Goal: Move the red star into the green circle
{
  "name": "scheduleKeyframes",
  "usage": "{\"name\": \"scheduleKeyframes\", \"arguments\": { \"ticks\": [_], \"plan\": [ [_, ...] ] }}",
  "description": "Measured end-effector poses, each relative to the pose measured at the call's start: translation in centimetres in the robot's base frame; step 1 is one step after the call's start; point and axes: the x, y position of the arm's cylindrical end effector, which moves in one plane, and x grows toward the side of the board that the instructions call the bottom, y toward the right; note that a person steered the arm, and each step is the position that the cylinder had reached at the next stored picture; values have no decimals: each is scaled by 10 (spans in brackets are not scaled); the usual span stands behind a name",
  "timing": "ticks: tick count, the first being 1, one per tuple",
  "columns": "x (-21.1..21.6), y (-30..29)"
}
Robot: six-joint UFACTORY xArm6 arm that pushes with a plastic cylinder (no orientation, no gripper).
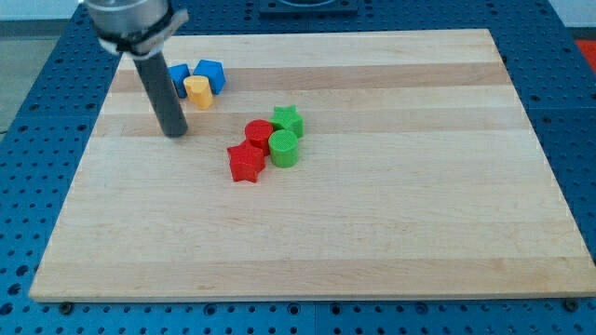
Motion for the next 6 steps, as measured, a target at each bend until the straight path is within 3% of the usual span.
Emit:
{"name": "scheduleKeyframes", "arguments": {
  "ticks": [2,4,6],
  "plan": [
    [64,20],
    [64,93],
    [64,124]
  ]
}}
